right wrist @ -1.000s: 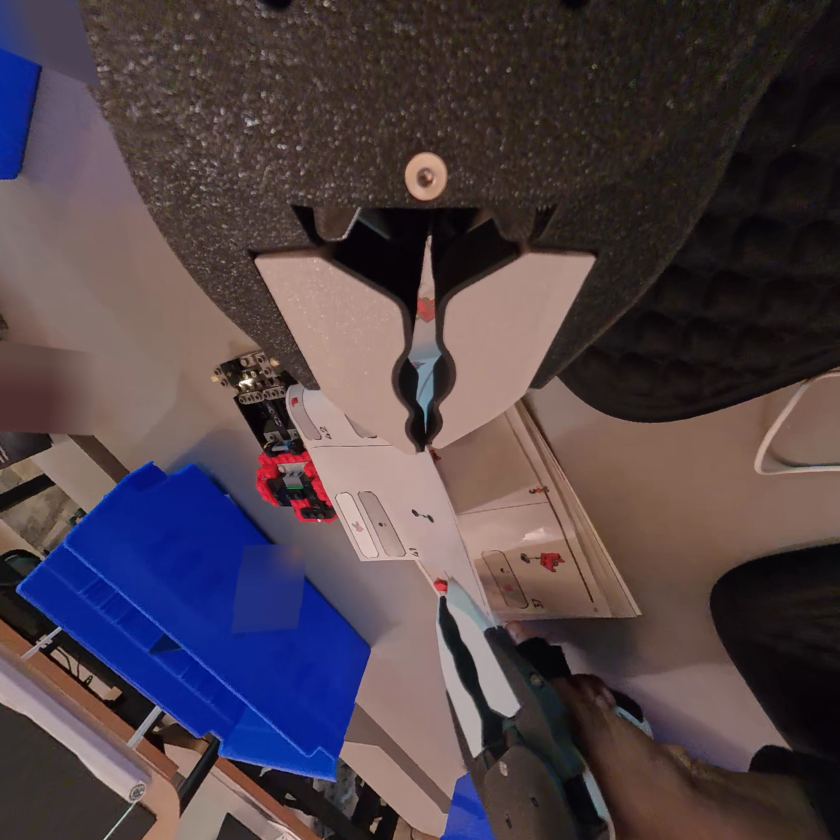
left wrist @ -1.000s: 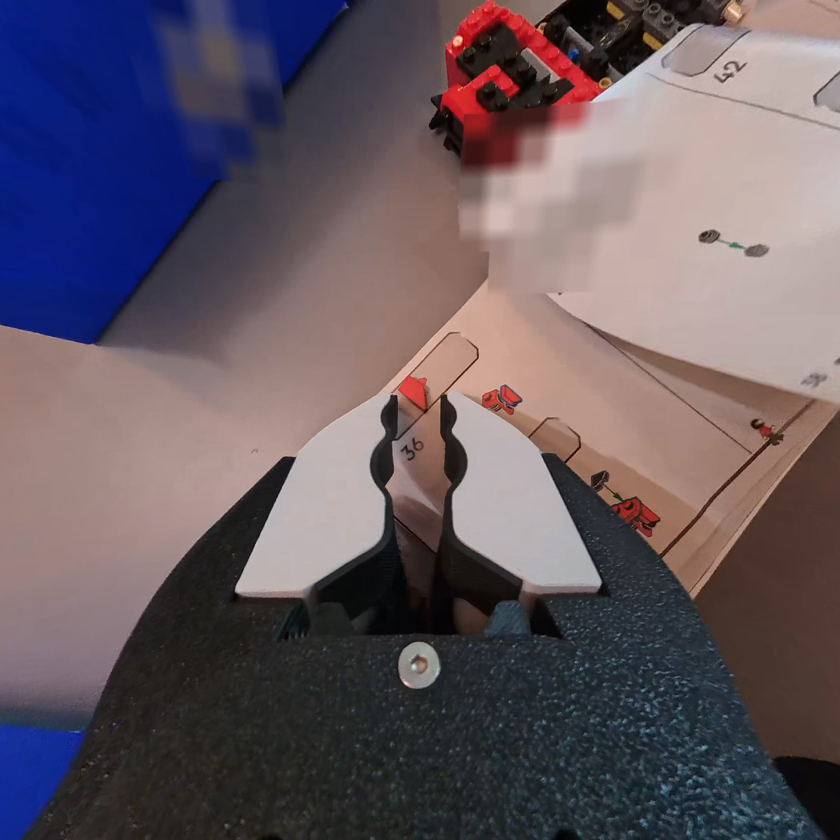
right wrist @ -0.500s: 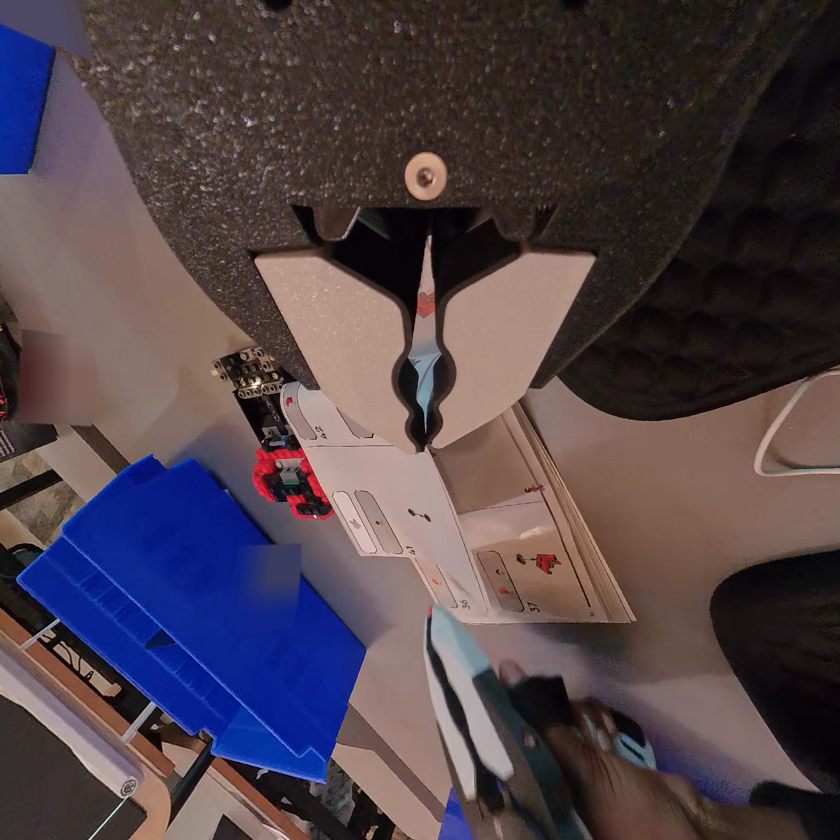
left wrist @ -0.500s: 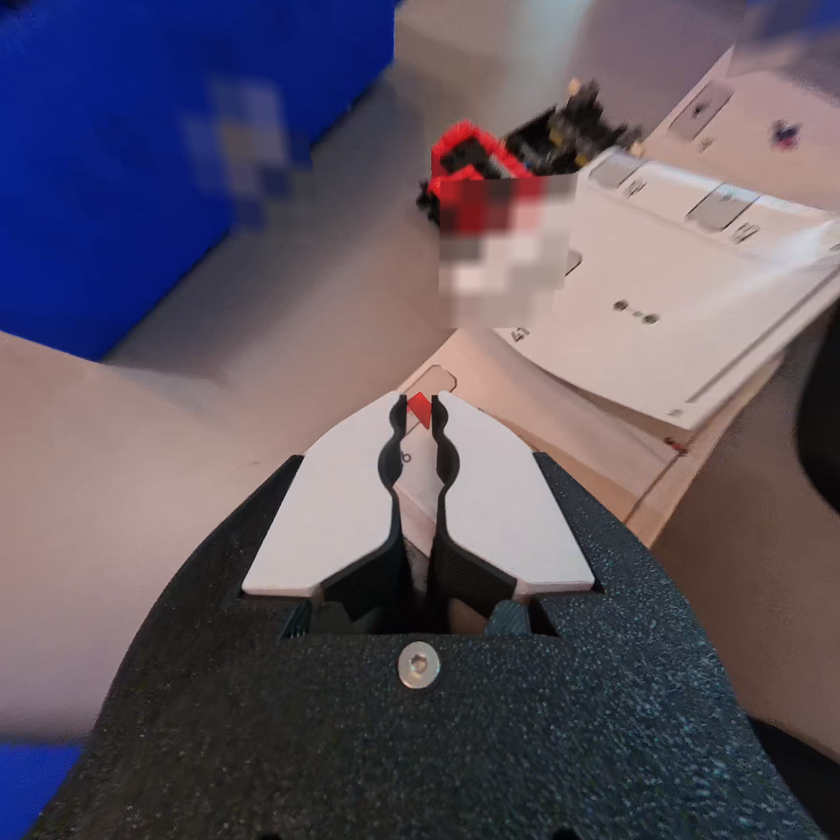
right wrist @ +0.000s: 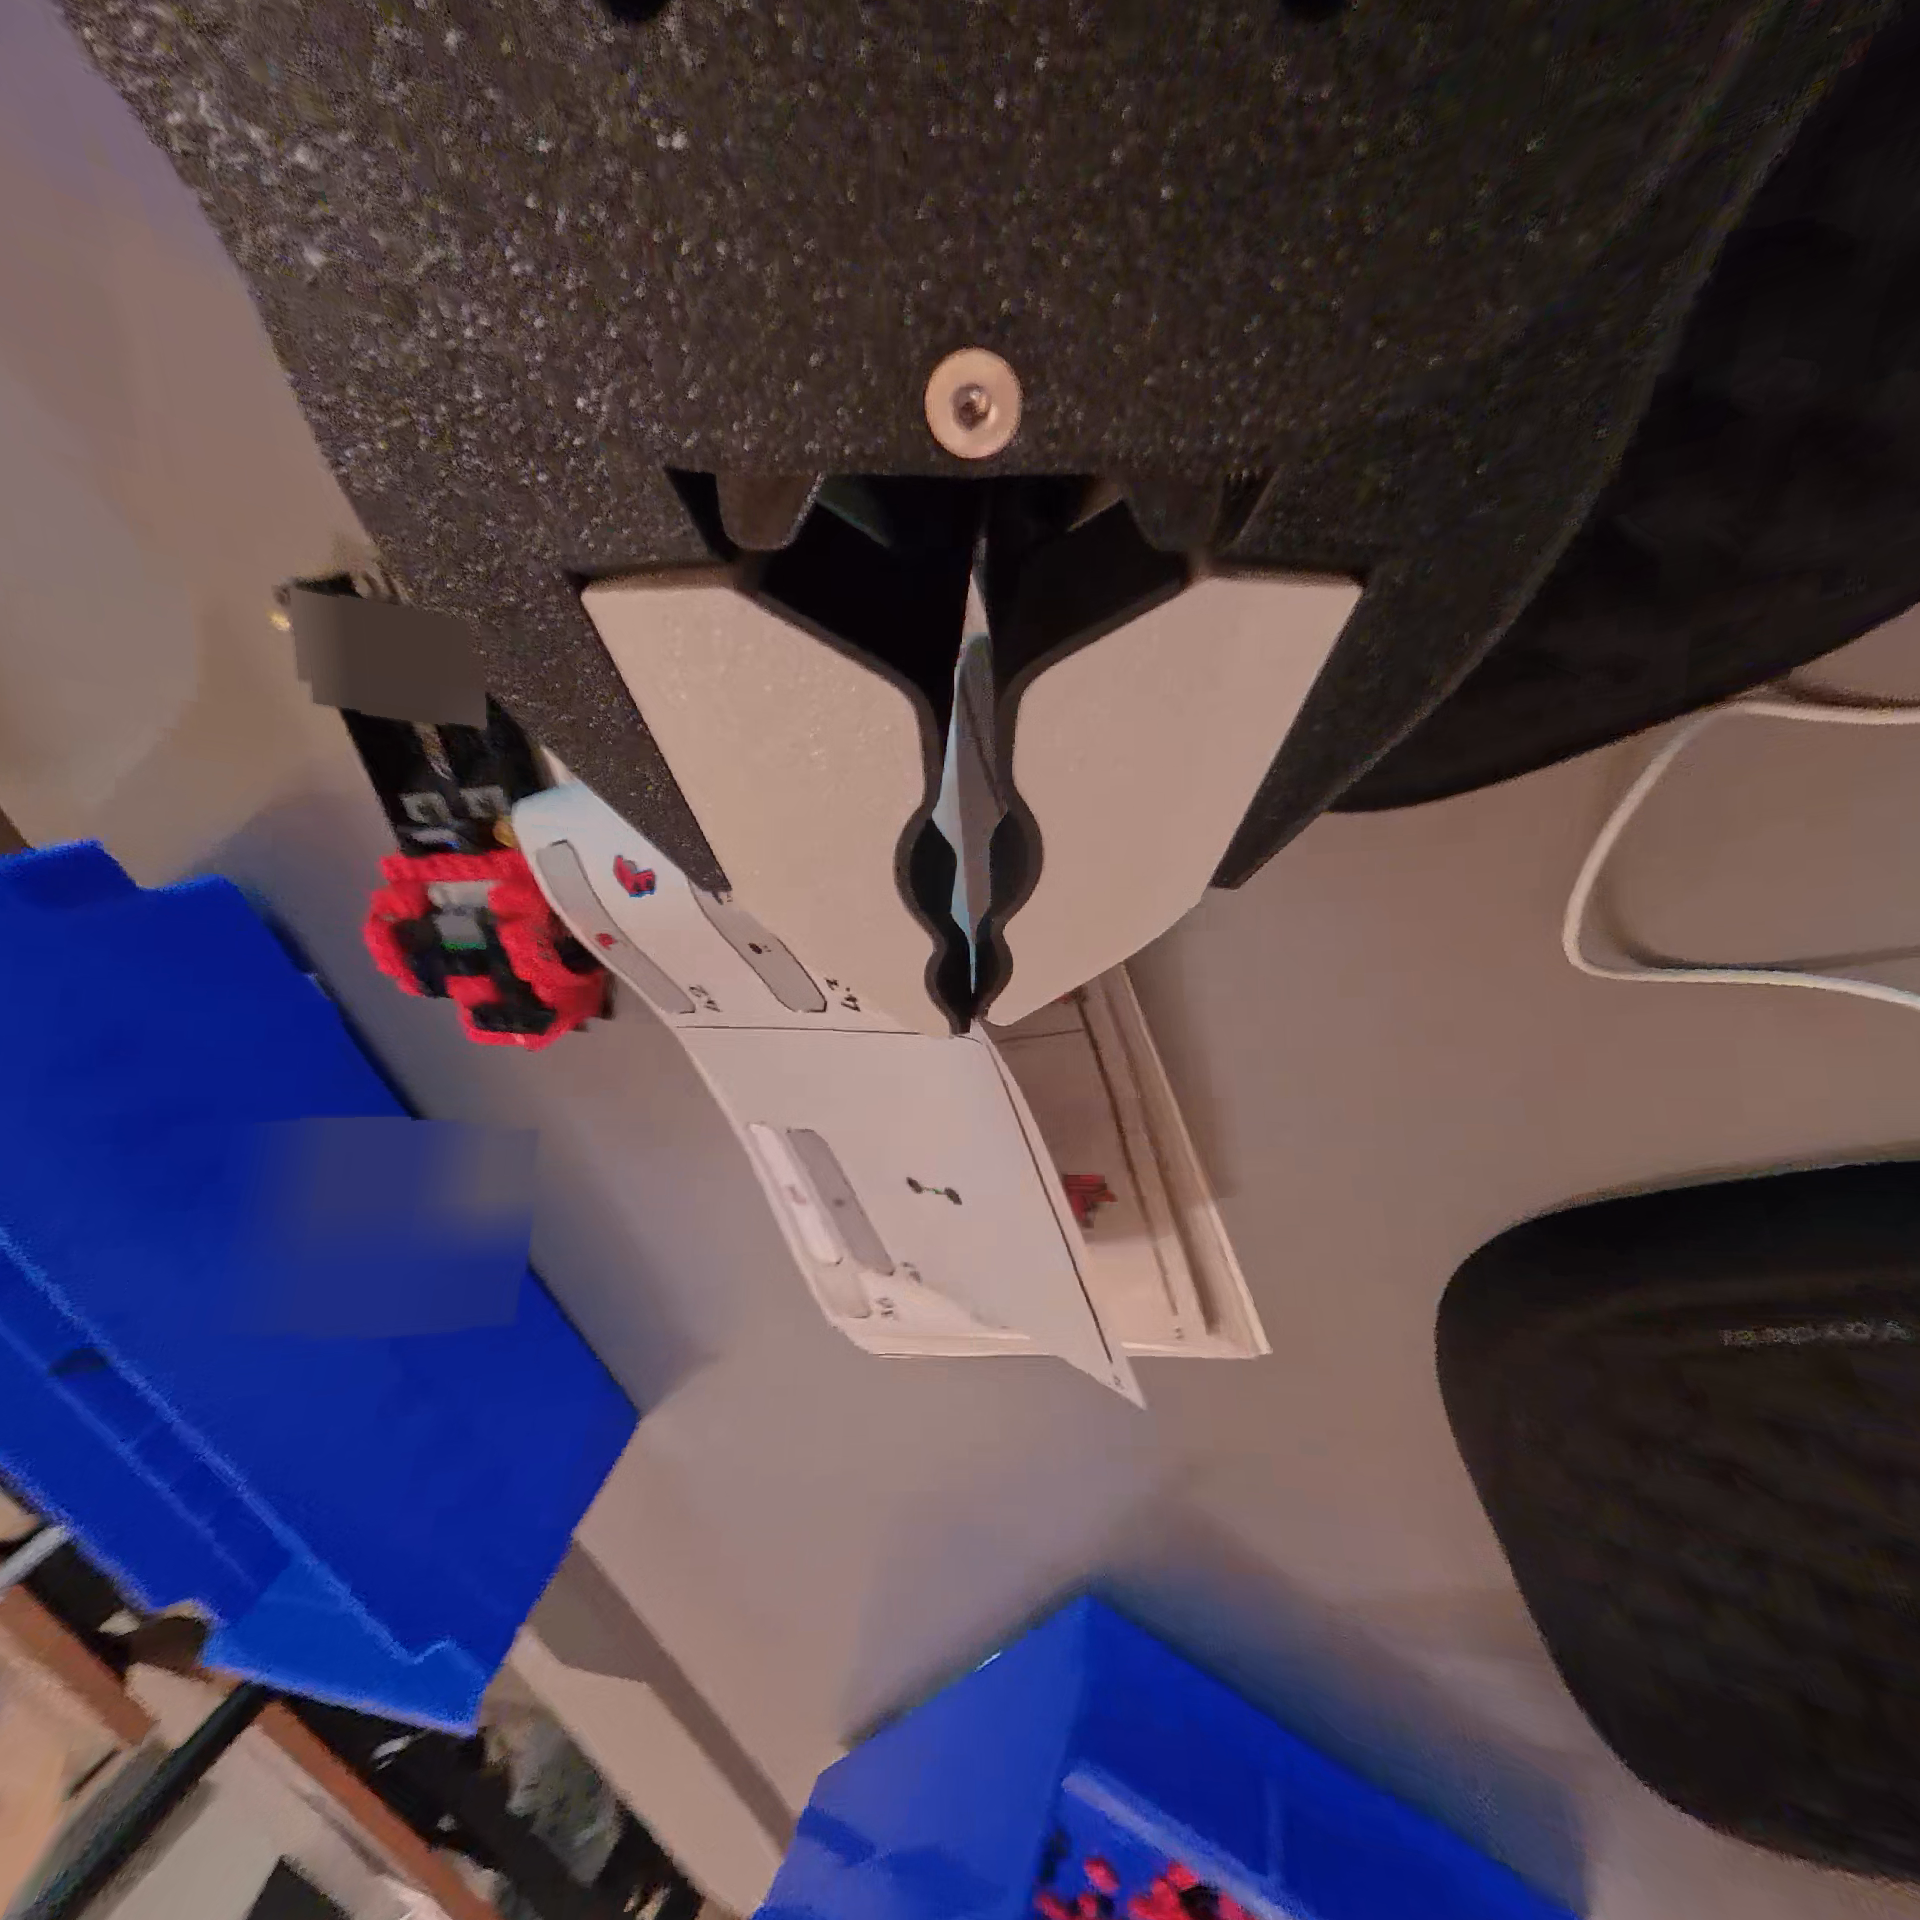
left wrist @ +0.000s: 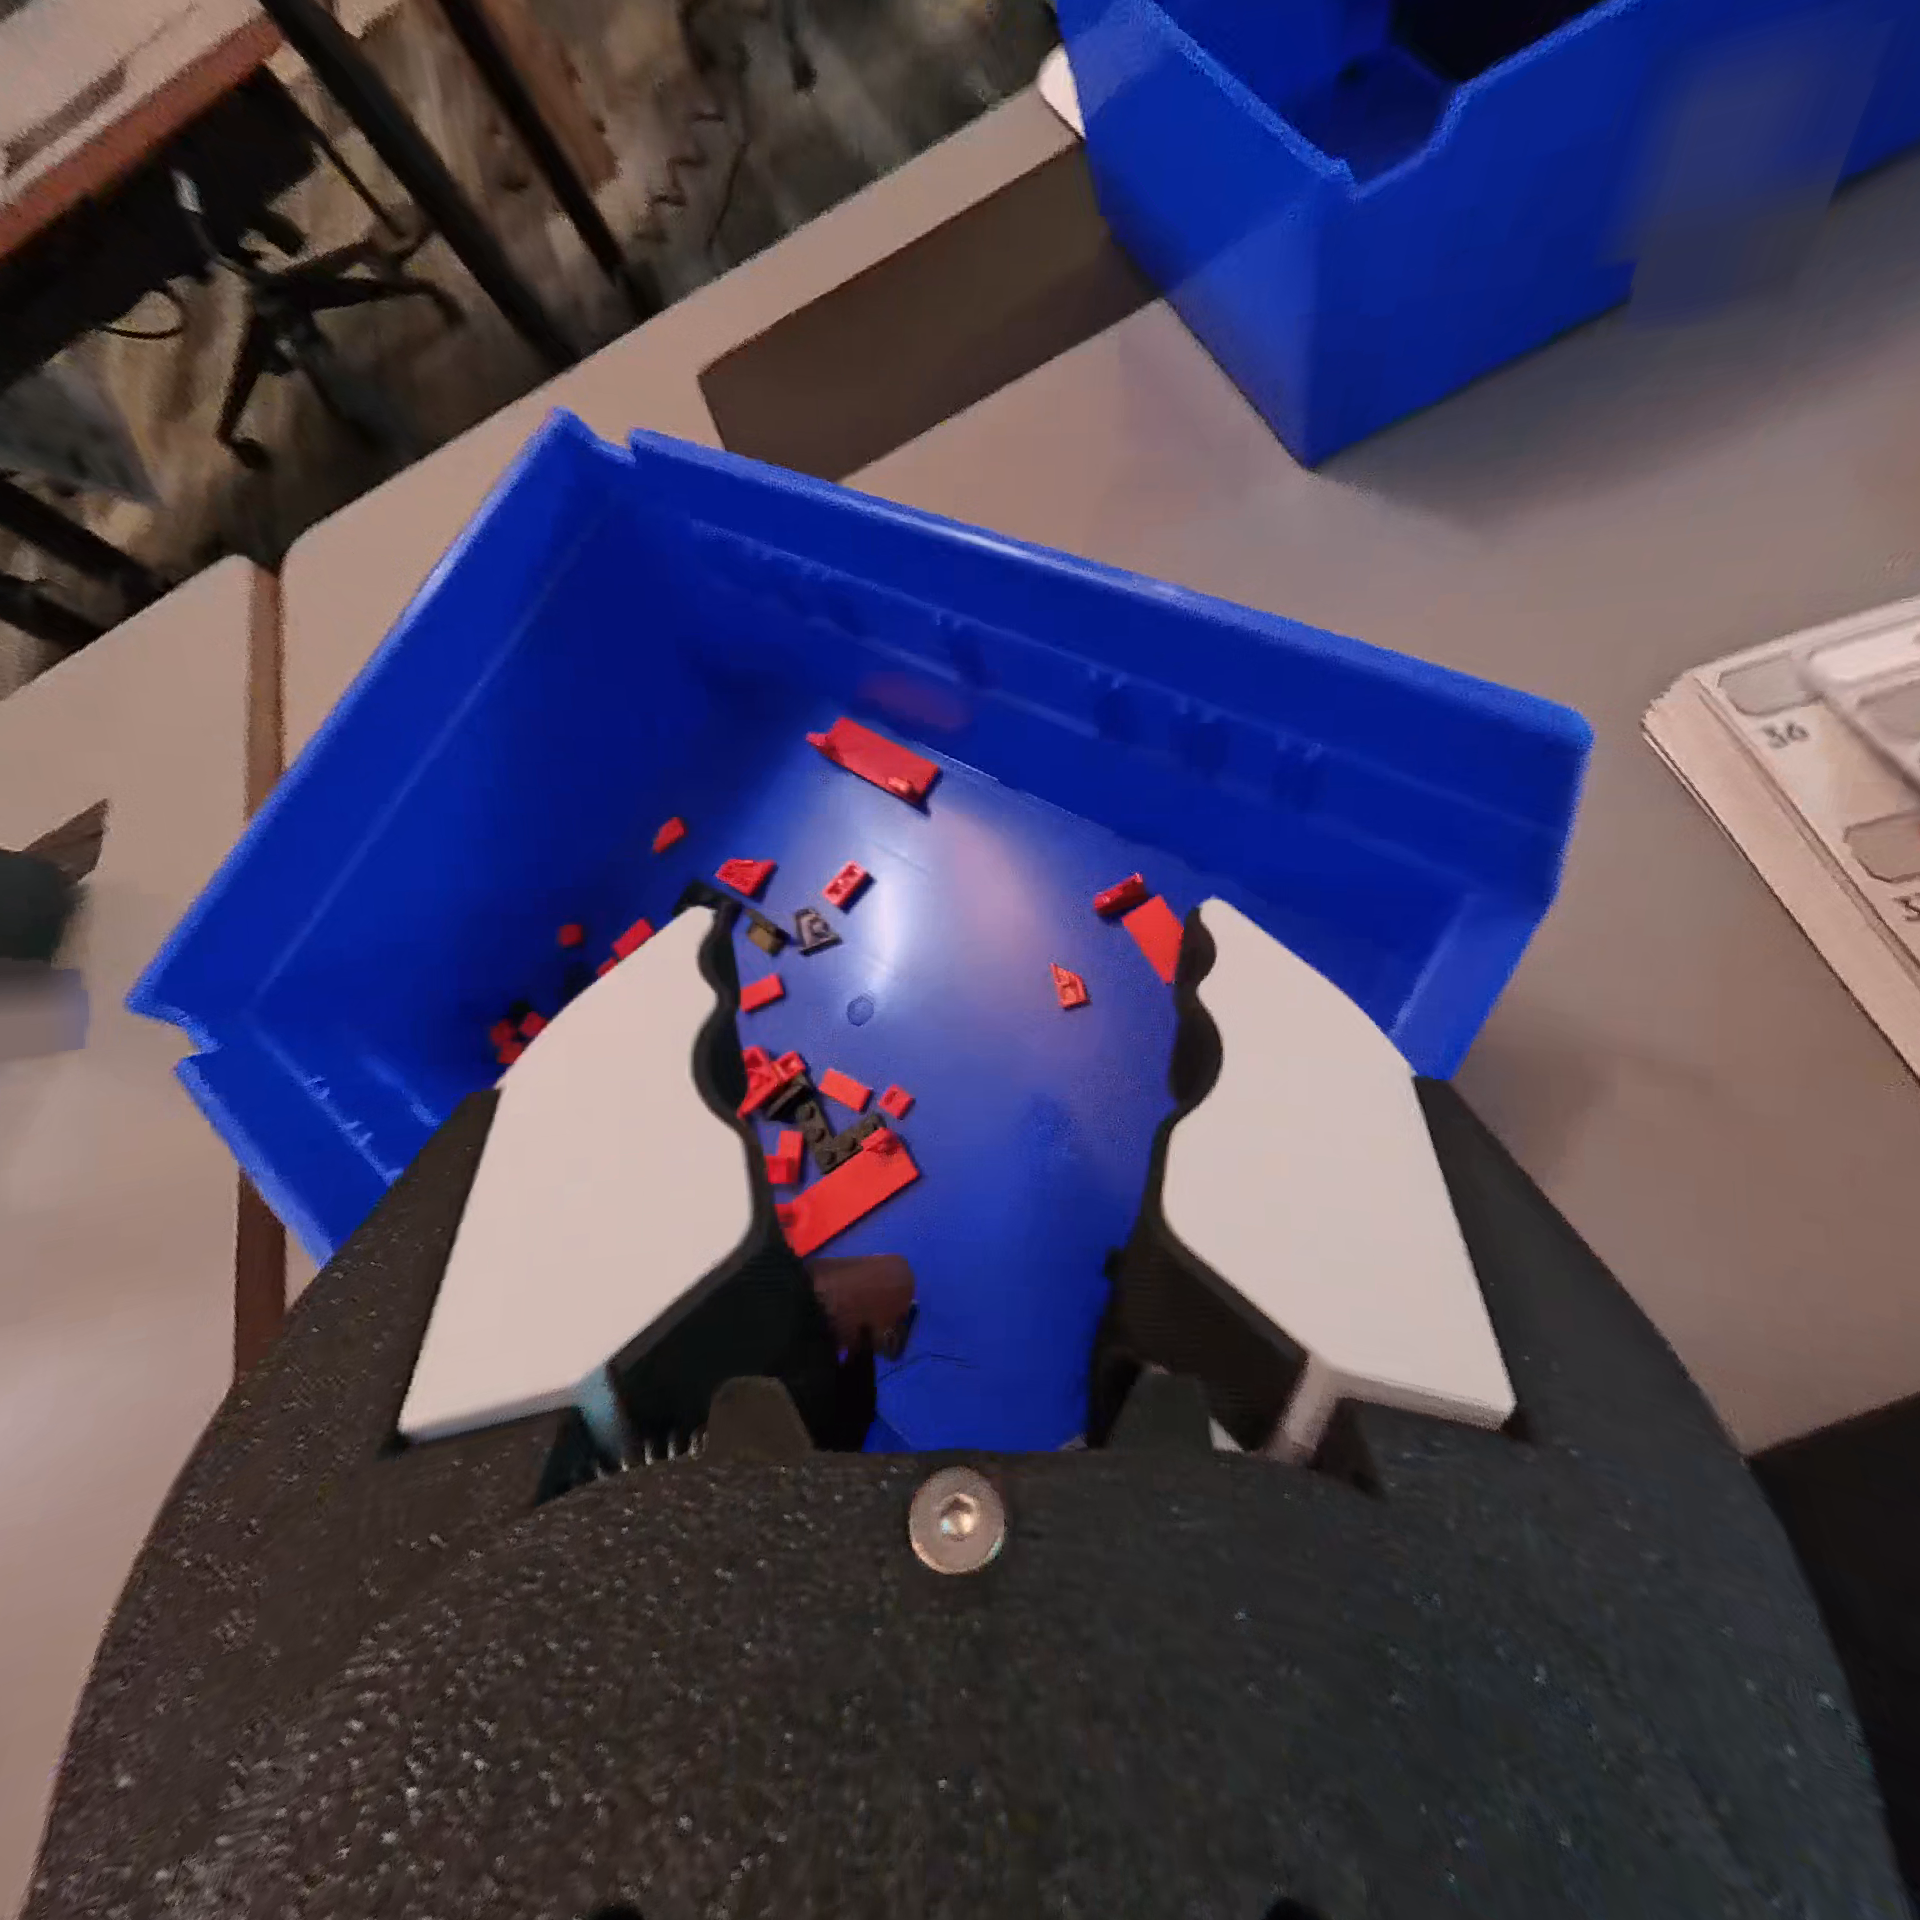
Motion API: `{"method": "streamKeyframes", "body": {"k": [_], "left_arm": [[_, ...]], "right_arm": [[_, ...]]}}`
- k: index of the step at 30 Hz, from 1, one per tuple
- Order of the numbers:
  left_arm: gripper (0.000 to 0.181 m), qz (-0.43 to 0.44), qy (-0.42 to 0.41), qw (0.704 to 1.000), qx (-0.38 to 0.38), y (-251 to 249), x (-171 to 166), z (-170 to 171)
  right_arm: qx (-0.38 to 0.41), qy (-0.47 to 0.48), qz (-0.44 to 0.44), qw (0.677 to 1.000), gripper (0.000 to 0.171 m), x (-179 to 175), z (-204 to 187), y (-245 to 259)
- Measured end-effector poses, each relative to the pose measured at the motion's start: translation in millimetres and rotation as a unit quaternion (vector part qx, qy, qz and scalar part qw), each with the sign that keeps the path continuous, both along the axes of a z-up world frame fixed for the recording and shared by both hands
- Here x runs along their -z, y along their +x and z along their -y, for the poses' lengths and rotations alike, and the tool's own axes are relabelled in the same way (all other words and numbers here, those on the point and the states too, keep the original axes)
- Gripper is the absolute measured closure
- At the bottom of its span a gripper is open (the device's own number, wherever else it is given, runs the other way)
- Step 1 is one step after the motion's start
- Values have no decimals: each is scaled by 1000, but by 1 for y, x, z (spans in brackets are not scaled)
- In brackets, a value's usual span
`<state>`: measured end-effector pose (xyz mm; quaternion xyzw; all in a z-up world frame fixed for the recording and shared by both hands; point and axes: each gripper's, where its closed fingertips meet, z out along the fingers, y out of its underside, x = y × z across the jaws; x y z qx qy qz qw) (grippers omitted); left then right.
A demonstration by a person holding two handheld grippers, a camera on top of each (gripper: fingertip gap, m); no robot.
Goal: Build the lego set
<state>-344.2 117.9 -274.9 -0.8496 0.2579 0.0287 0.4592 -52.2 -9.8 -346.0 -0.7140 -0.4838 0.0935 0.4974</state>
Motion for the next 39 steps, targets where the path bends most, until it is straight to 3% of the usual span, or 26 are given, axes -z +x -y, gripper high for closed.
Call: {"method": "streamKeyframes", "body": {"k": [3, 6, 7, 10, 11, 14, 17, 19, 23, 28, 31, 33, 36, 39], "left_arm": [[109, 1, 62, 998, 1, 12, -22, 4], [140, -13, 110, 985, 134, 88, -41, 28], [144, -24, 103, 975, 198, 122, -37, 41], [145, -75, 77, 942, 319, 198, -12, 67], [145, -93, 72, 931, 347, 216, -3, 70], [147, -154, 60, 902, 400, 251, 24, 73], [152, -173, 72, 891, 414, 266, 31, 62], [154, -118, 48, 896, 425, 277, 31, 62], [155, -28, 18, 894, 446, 289, 32, 66], [155, -57, 15, 888, 457, 282, 43, 68], [154, -59, 16, 883, 465, 274, 40, 67], [159, -54, 20, 896, 441, 259, 32, 56], [170, -32, -31, 900, 434, 231, 27, 62], [157, -83, -101, 910, 393, 198, 50, 66]], "right_arm": [[-18, -16, 50, 998, 171, 15, 1, -14], [-40, -43, 109, 992, 168, 32, 5, -20], [-52, -54, 122, 990, 161, 36, 7, -22], [-81, -114, 94, 986, 110, 29, 23, -25], [-93, -134, 65, 984, 108, 19, 29, -24], [-100, -155, -53, 981, 131, -20, 32, -1], [38, -137, -126, 982, 171, -33, -15, 69], [97, -173, -127, 972, 171, -10, -38, 104], [70, -176, -54, 981, 171, 29, -54, 96], [12, -192, -65, 979, 171, 34, -63, 52], [15, -200, -58, 978, 171, 37, -65, 36], [22, -195, -55, 979, 171, 37, -67, 31], [27, -192, -54, 980, 171, 38, -68, 30], [28, -189, -51, 980, 171, 38, -68, 30]]}}
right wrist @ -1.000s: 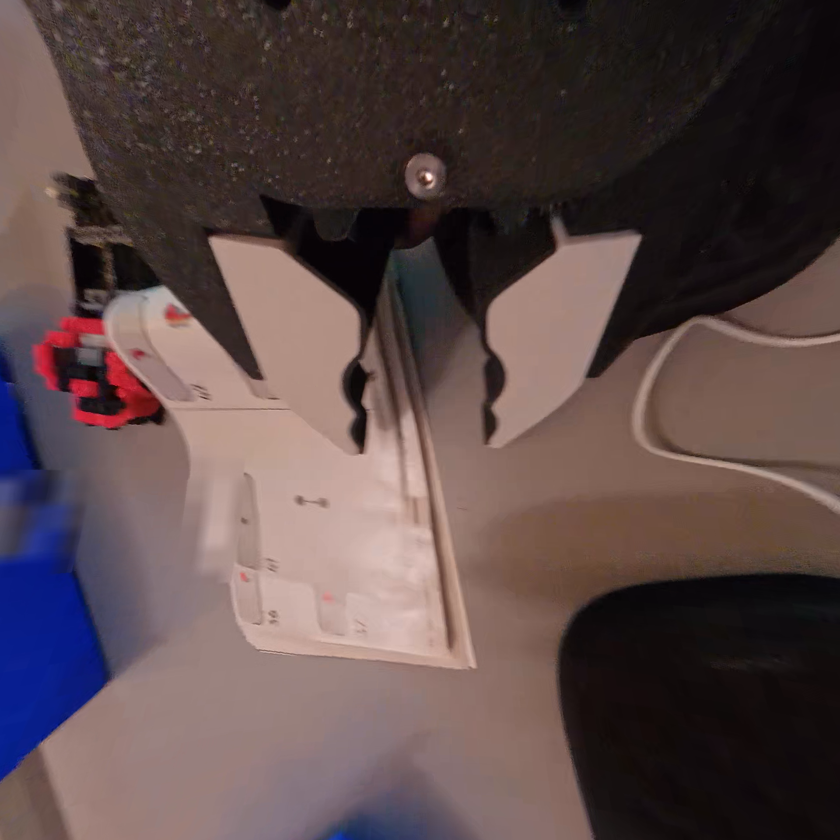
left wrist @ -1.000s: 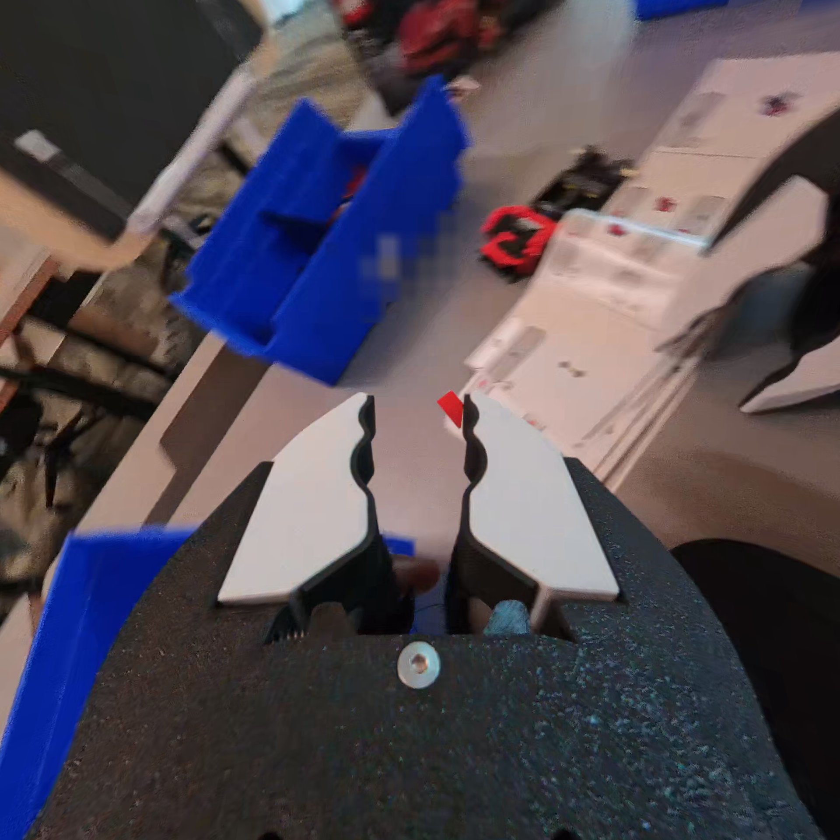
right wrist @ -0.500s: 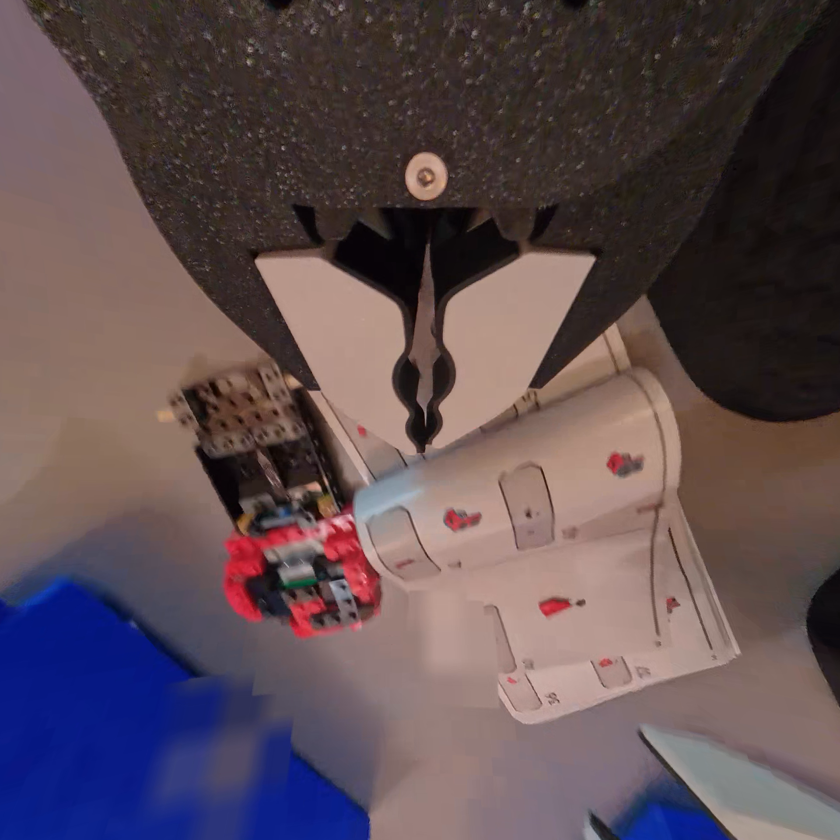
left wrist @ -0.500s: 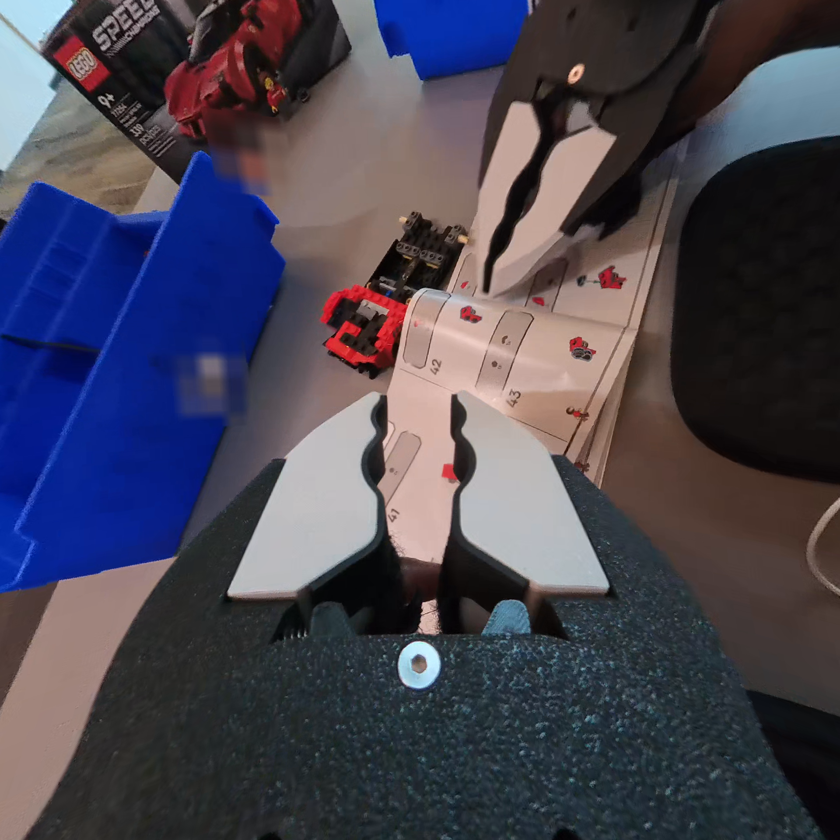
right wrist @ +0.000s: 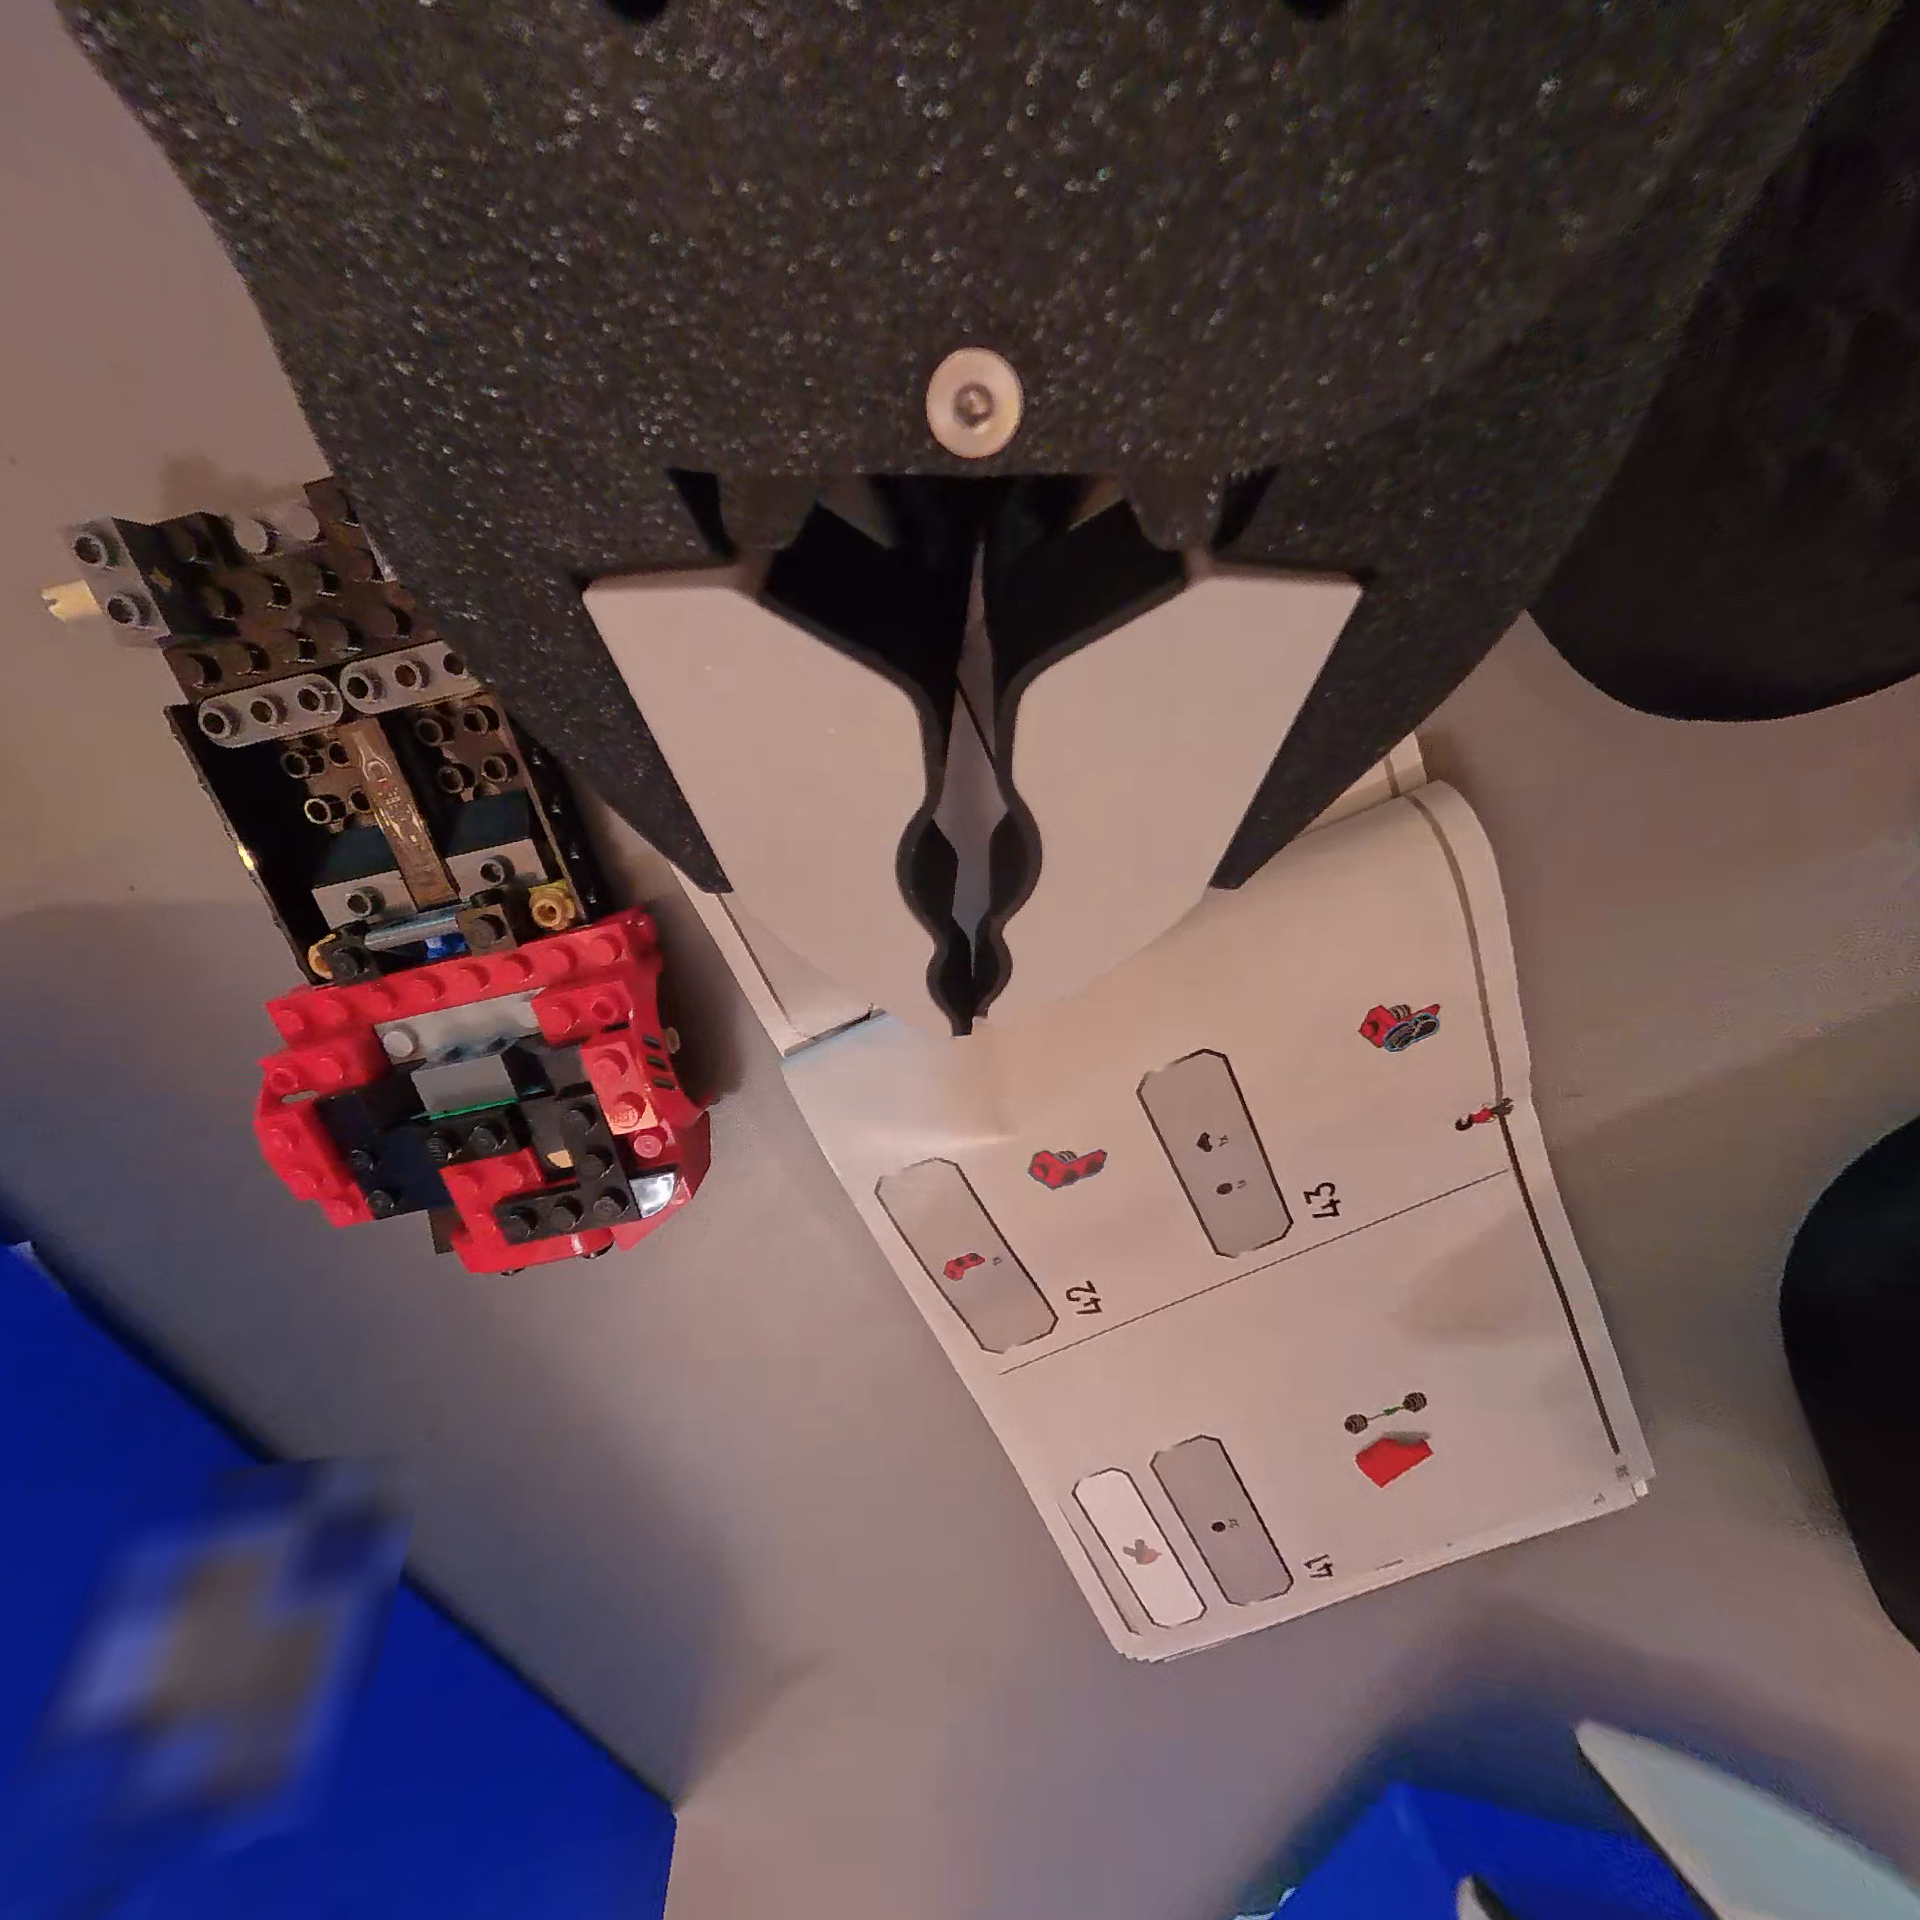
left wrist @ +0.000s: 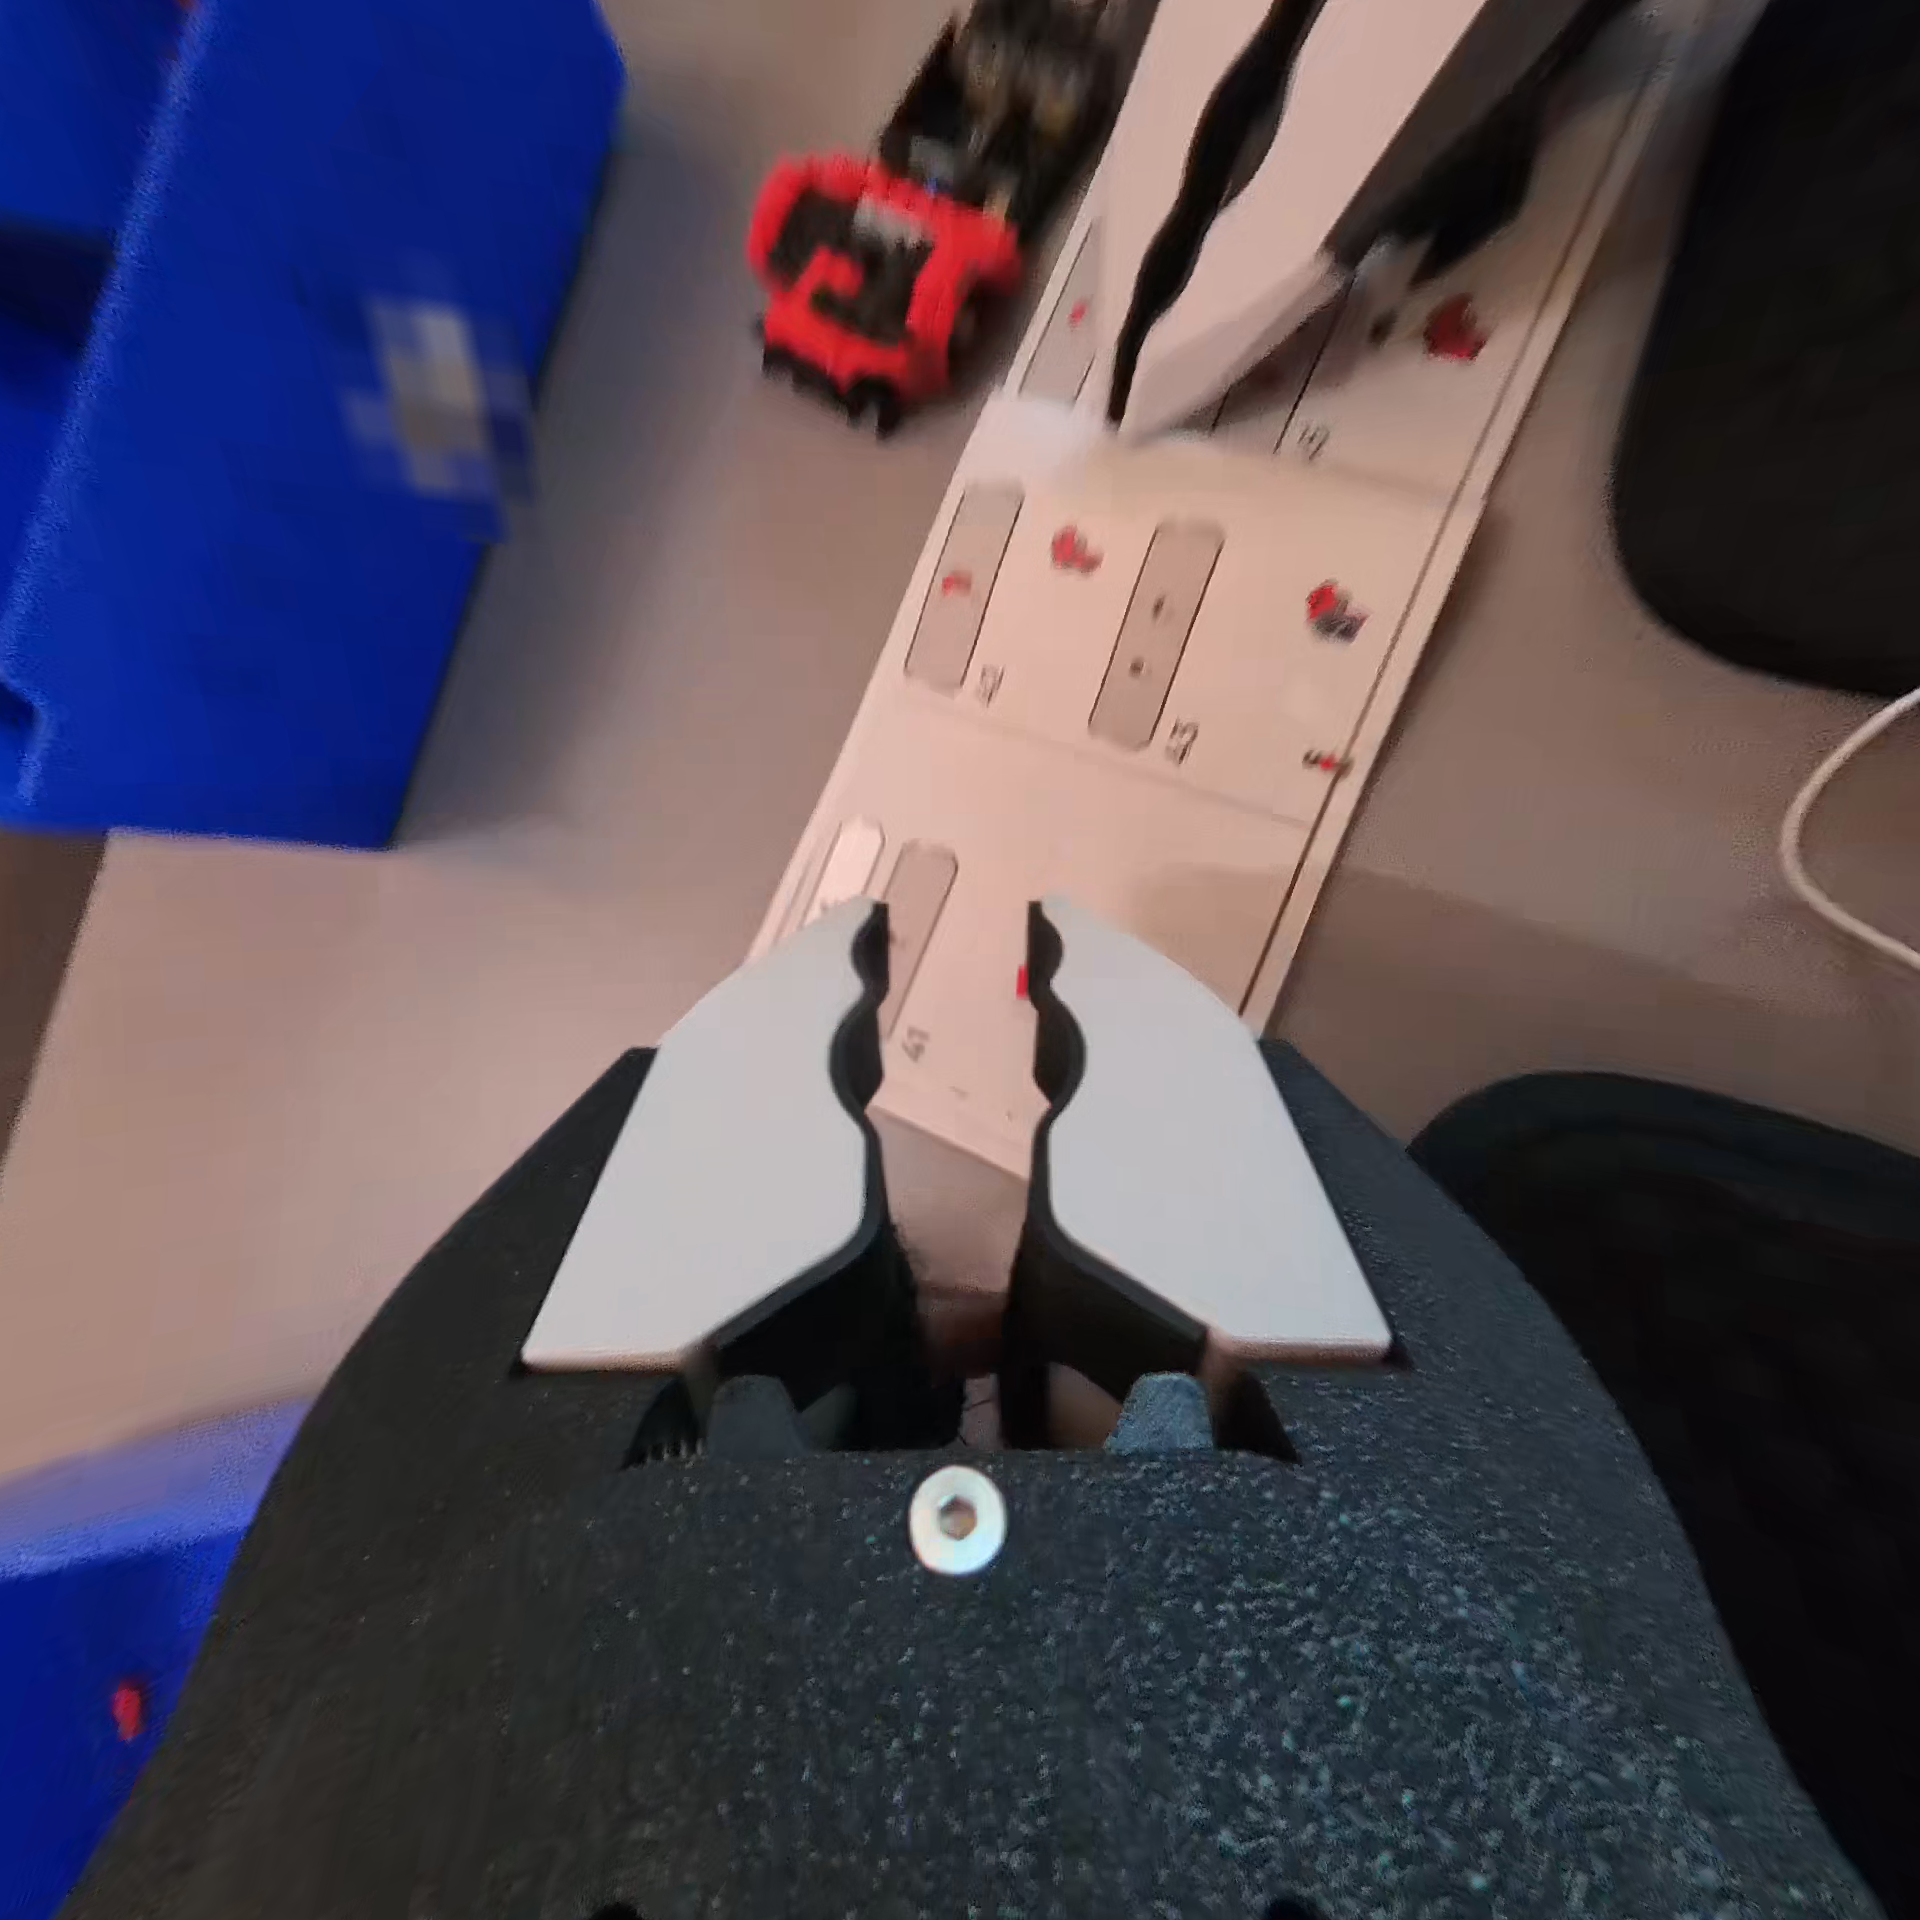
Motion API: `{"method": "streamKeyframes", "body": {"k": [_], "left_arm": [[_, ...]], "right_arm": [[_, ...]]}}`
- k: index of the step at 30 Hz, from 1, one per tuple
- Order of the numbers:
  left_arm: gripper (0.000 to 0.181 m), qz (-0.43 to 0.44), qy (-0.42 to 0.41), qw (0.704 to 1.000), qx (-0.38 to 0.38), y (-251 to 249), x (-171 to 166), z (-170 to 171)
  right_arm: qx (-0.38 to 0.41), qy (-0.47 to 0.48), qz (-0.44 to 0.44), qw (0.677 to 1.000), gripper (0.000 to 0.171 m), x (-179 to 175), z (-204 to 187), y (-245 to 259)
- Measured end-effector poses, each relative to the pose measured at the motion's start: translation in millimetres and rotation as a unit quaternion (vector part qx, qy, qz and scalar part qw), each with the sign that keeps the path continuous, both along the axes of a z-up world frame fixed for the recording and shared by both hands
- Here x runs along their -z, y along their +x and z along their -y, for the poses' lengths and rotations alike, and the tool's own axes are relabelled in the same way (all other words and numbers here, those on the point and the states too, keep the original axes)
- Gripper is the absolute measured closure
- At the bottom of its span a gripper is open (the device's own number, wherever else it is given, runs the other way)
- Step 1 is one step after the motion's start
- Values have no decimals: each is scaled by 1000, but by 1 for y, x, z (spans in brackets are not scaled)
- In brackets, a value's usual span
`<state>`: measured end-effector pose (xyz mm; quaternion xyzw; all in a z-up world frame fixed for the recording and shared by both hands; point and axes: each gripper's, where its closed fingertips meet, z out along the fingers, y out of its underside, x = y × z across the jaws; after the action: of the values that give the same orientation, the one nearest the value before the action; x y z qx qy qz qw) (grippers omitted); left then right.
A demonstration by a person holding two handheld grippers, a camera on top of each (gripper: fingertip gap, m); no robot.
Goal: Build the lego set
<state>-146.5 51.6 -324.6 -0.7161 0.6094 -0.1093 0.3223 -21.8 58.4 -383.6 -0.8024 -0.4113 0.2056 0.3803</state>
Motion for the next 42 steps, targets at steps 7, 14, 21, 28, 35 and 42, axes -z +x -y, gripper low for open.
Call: {"method": "streamKeyframes", "body": {"k": [7, 14, 21, 28, 35, 42], "left_arm": [[151, -36, -58, 997, -23, -12, 40, 10], [162, -29, -118, 992, -31, -7, 65, 8], [172, -1, -100, 994, -45, -13, 54, 3], [172, 112, 86, 969, -202, -115, -86, -38], [139, 63, -43, 972, -224, -208, -33, -65], [129, 85, 9, 978, -192, -212, -50, -52]], "right_arm": [[1, 20, 13, 1000, 171, 0, 0, 0], [2, 33, 22, 999, 171, -1, 0, 0], [2, 24, 16, 1000, 171, -1, 0, 0], [1, 18, 12, 1000, 171, -1, 0, 0], [1, 20, 14, 1000, 171, -1, 0, 0], [1, 20, 14, 1000, 171, 0, 0, 0]]}}
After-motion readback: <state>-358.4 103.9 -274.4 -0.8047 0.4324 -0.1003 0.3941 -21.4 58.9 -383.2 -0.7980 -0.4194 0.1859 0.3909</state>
